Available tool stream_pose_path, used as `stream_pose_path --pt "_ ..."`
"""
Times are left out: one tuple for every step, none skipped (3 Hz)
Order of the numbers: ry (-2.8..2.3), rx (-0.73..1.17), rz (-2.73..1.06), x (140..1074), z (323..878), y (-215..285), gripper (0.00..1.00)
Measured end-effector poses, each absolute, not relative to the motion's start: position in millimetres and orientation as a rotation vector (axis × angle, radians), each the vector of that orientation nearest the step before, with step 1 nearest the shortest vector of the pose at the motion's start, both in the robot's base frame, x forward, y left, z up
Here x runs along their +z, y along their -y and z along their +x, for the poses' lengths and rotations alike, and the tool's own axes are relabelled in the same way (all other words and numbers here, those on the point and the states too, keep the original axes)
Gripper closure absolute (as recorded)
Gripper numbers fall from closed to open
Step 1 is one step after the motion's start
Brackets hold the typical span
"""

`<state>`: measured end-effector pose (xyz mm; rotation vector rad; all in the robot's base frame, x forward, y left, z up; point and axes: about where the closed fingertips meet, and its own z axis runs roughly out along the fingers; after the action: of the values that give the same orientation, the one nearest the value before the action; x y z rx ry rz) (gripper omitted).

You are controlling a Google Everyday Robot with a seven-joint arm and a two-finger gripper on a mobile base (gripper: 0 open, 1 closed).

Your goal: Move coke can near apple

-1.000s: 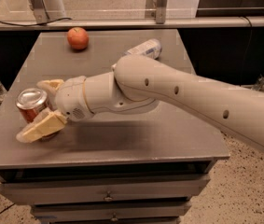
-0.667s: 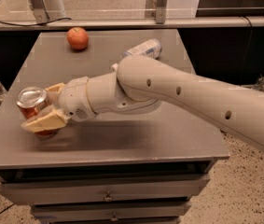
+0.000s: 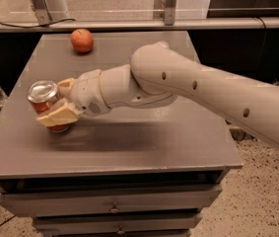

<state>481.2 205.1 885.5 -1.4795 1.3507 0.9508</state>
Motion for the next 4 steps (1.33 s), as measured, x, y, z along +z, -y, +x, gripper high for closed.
stream_pose_path --pt "-1.330 0.833 -1.469 923.7 526.7 -180.4 1.00" --pt "-1.330 0.833 -1.469 923.7 526.7 -180.4 1.00" --pt "-1.347 0.787 -1.455 926.0 541.0 -167.5 1.00" --pt "-1.382 0.721 -1.439 928.8 566.5 -137.4 1.00"
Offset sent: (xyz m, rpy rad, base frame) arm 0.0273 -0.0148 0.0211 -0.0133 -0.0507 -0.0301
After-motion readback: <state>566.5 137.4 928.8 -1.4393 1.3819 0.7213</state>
